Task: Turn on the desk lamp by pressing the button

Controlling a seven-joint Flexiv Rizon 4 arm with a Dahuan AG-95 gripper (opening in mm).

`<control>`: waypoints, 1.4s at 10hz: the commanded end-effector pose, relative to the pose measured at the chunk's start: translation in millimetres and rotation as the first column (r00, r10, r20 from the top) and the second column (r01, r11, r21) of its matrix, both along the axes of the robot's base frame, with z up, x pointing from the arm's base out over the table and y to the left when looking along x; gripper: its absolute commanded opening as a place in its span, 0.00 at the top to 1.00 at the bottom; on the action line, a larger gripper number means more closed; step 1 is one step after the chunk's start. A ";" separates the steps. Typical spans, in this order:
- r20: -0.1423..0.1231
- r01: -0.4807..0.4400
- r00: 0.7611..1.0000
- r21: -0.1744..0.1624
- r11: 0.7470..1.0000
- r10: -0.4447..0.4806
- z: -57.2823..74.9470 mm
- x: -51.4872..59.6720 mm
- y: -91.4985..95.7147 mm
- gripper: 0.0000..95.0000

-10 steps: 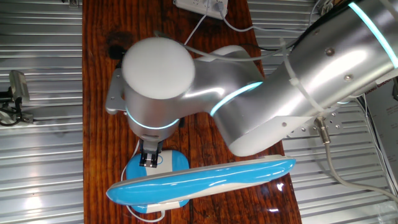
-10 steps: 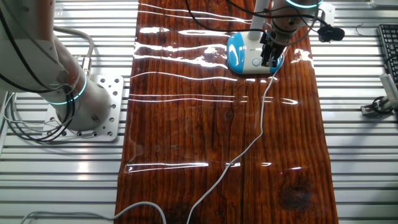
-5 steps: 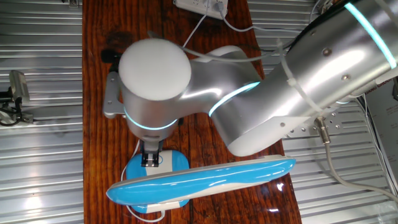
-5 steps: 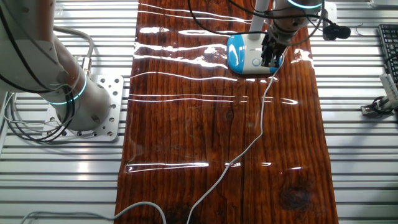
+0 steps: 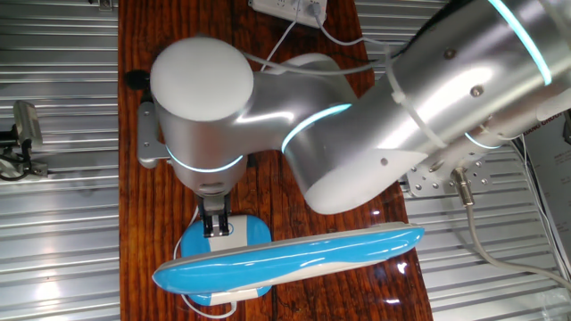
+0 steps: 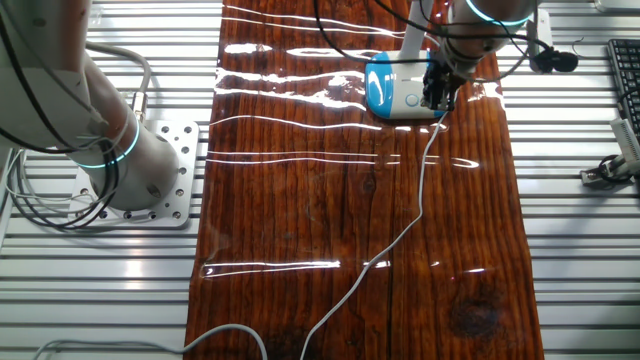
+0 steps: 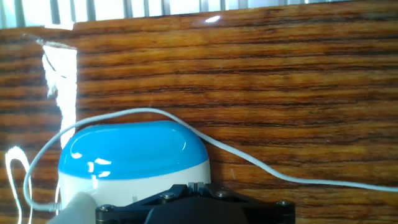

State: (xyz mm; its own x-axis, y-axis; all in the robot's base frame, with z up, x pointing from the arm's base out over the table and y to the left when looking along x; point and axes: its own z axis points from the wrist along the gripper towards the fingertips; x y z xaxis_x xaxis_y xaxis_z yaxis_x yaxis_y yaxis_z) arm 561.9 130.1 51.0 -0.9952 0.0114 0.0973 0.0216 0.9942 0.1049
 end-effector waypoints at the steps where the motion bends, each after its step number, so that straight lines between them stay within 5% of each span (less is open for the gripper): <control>1: -0.005 -0.016 1.000 0.002 1.000 0.016 -0.6 0.9 0.4 1.00; 2: -0.022 -0.007 1.000 -0.004 1.000 0.007 -0.6 0.9 0.4 1.00; 14: -0.034 0.041 0.999 -0.005 0.999 -0.041 6.5 -3.8 7.4 1.00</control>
State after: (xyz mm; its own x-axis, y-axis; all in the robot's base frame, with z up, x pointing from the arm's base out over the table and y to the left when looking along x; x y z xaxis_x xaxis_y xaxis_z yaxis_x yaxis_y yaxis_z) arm 558.2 137.1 57.5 -0.9903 0.0466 0.1309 0.0600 0.9932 0.1001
